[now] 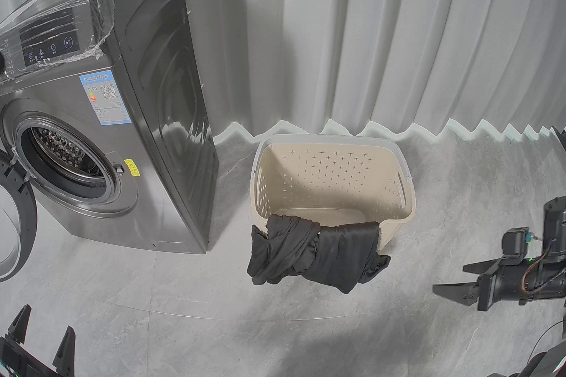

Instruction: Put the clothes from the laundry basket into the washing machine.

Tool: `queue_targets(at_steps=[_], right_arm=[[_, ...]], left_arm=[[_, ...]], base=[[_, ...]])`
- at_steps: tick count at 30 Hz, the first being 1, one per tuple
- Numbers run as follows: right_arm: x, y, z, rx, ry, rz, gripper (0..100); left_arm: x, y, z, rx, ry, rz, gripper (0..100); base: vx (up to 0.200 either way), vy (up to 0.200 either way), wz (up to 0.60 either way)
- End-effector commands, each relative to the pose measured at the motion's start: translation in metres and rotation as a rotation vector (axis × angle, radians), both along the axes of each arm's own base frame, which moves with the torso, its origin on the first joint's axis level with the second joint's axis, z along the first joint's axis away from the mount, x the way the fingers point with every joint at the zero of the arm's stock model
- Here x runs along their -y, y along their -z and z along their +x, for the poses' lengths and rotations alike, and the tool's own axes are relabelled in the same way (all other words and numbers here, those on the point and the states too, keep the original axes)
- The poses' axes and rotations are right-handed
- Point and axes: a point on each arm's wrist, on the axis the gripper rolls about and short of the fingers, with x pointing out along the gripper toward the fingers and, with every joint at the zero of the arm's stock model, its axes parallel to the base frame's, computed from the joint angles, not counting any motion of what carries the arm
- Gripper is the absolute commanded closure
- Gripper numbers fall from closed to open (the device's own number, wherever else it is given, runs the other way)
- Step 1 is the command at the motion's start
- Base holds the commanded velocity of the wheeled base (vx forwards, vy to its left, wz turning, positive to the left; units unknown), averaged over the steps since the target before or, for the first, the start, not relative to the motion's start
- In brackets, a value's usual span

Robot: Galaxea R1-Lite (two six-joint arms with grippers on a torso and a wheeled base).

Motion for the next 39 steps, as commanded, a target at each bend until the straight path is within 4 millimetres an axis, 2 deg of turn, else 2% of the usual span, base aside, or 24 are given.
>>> queue_targets(at_steps=[1,6,18,20,27,32,39], right_arm=[[-0.033,0.022,0.025,-0.139,-0.042,-0.008,0],[-0.046,0.039,0.039,-0.130,-0.015,-0.048,0],[-0.055,0.073,0.064,-0.173,0.034,-0.102,0],[-0.060,0.084,0.070,-0.175,0.038,-0.115,0],[-0.073,0.107,0.093,-0.110,0.051,-0.090,0],[-0.076,0.123,0.100,-0.124,0.073,-0.093,0],[-0.087,0.145,0.123,-0.105,0.111,-0.117,0]], left_arm=[[0.000,0.004,0.000,0.000,-0.001,0.001,0],[0.000,0.004,0.000,0.000,-0.001,-0.005,0],[0.000,0.004,0.000,0.000,0.001,-0.005,0],[0.000,0.004,0.000,0.000,0.001,-0.005,0],[0.000,0.004,0.000,0.000,0.001,-0.007,0],[0.000,0.004,0.000,0.000,-0.001,-0.007,0],[0.000,0.004,0.000,0.000,-0.001,-0.007,0]], base=[[0.000,0.000,0.00],[0.120,0.000,0.00],[0.000,0.000,0.00],[0.000,0.000,0.00],[0.000,0.000,0.00],[0.000,0.000,0.00],[0.000,0.000,0.00]])
